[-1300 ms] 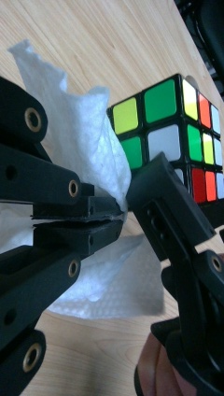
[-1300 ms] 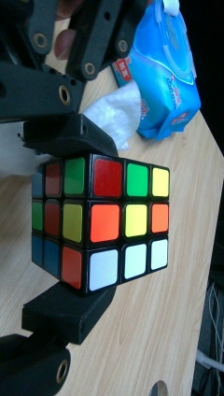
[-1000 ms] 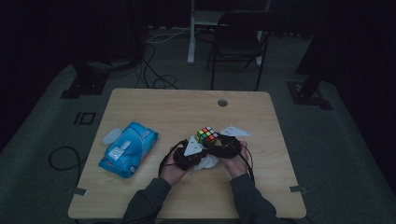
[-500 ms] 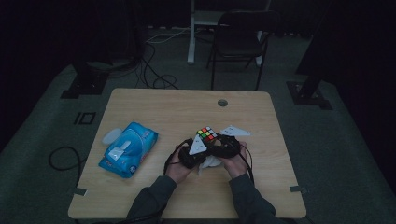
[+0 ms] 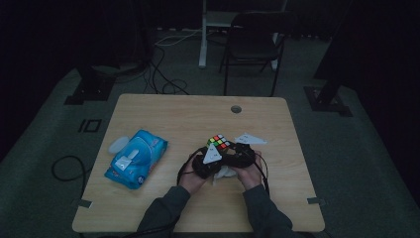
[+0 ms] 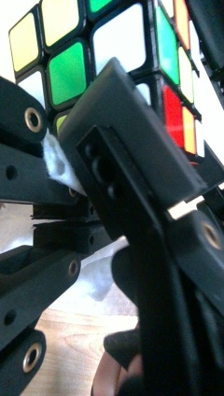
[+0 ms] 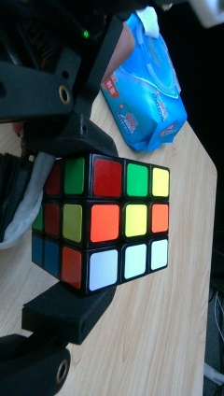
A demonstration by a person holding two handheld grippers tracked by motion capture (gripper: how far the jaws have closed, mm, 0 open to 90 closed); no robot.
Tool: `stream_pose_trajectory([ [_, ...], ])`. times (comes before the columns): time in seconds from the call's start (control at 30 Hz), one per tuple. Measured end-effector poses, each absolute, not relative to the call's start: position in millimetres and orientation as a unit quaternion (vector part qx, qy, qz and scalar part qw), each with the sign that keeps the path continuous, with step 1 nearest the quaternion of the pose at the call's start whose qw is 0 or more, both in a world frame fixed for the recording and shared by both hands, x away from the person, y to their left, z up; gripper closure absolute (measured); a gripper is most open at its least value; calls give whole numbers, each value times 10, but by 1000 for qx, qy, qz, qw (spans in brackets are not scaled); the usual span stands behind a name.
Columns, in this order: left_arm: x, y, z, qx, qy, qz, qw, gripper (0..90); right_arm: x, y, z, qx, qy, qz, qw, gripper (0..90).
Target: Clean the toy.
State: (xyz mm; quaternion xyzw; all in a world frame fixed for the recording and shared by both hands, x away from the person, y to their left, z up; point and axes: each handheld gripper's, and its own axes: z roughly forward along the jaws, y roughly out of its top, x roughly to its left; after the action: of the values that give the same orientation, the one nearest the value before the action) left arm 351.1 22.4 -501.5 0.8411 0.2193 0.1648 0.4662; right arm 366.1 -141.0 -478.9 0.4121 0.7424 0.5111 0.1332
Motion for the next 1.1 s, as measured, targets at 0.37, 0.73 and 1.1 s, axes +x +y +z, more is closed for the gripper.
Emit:
stream_pose_trajectory([
  [0.37, 3523, 213, -5002, 834, 222, 168, 477, 878, 3668, -1424, -4791, 417, 737, 518, 124, 344],
  [0.73, 3521, 203, -5029, 834, 224, 174, 473, 878, 3667, -1424, -4794, 421, 735, 516, 127, 344],
  [1.1, 3512, 209, -5012, 832, 225, 176, 475, 877, 3669, -1439, -4793, 425, 732, 517, 127, 344],
])
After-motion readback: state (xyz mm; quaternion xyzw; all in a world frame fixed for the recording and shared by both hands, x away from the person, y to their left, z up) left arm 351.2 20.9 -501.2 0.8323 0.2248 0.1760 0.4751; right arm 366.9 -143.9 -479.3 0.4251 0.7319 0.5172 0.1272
